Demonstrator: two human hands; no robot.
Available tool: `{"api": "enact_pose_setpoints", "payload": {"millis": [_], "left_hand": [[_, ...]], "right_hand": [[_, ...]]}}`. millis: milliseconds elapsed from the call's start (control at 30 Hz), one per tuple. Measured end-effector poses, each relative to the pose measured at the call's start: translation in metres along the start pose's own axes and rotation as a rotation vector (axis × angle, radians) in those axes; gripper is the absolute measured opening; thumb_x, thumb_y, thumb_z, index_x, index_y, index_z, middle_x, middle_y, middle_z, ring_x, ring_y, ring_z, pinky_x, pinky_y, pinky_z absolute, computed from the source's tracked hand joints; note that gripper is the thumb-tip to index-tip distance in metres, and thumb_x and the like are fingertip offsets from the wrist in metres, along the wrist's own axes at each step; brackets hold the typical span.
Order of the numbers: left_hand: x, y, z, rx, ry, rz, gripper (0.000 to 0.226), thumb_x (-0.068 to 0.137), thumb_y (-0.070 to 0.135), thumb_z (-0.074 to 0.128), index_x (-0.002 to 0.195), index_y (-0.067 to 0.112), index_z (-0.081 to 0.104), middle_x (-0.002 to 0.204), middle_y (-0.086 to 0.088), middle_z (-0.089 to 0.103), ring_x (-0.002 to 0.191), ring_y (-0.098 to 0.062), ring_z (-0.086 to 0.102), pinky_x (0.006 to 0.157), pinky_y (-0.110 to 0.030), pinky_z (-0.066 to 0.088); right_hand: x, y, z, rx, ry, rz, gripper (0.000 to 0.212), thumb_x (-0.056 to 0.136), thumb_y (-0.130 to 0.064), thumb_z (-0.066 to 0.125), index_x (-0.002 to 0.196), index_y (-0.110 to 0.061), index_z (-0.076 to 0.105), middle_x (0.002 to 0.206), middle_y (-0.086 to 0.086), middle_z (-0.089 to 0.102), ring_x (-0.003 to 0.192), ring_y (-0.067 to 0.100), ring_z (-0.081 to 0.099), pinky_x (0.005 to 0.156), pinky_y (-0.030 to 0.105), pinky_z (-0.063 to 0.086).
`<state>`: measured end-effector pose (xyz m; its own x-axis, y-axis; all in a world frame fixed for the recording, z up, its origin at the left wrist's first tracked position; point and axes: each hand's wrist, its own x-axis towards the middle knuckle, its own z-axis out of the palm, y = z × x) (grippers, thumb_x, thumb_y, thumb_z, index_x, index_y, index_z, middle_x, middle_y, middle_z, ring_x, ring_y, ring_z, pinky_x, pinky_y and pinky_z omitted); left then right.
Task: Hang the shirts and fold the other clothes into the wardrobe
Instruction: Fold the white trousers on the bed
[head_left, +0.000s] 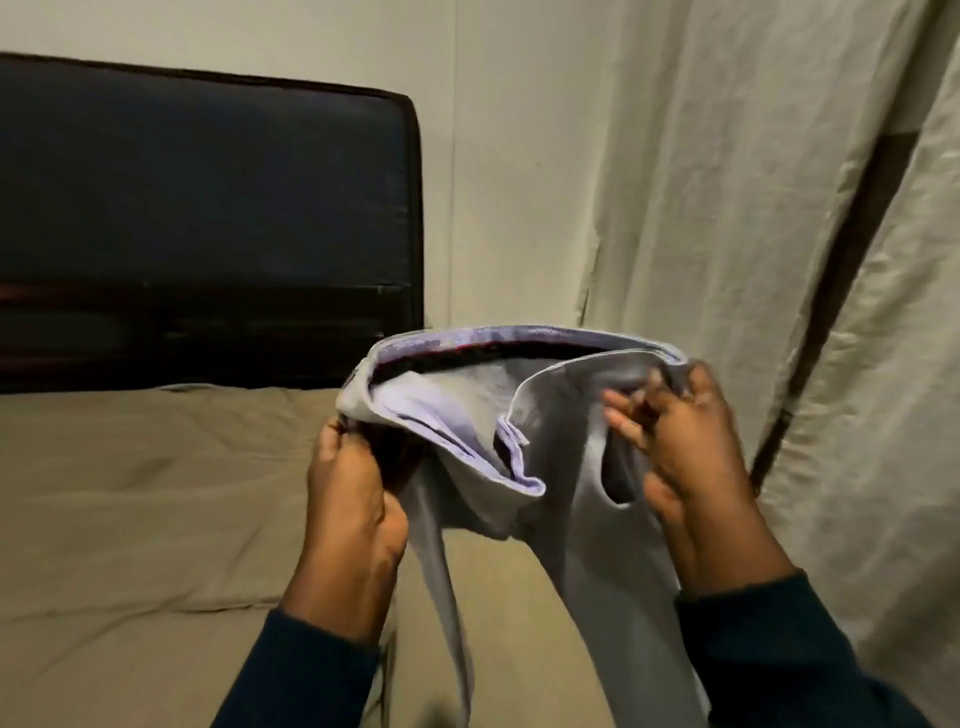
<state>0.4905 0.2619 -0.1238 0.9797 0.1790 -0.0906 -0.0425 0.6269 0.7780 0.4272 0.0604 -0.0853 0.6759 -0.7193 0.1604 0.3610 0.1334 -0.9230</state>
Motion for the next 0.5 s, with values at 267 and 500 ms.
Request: {"api": "enact_pose_setpoints", "payload": {"millis": [267,500], "left_hand": [[0.090,-0.031,-0.027,0.039,0.345,0.102,0.021,0.107,0.020,0.035,0.103,0.033,0.051,0.105,0.000,0.062,0.094,-0.024,0.067,0.081,-0.044,0.060],[0.164,-0.053,-0.034,-0.172,0.612,0.393,0.019,0.107,0.013,0.030,0.115,0.021,0.046,0.121,-0.014,0.062,0.101,-0.028,0.069,0.069,-0.035,0.062]], "right_hand": [[0.027,0.093,0.115,0.147,-0.362,0.249,0.021,0.105,-0.010,0.042,0.098,-0.027,0.052,0.100,0.005,0.066,0.104,0.030,0.065,0.084,0.042,0.051],[0.098,0.166,0.183,0.268,-0.498,0.296,0.019,0.106,-0.014,0.042,0.116,-0.026,0.052,0.139,0.015,0.055,0.121,0.025,0.062,0.102,0.042,0.050]]}}
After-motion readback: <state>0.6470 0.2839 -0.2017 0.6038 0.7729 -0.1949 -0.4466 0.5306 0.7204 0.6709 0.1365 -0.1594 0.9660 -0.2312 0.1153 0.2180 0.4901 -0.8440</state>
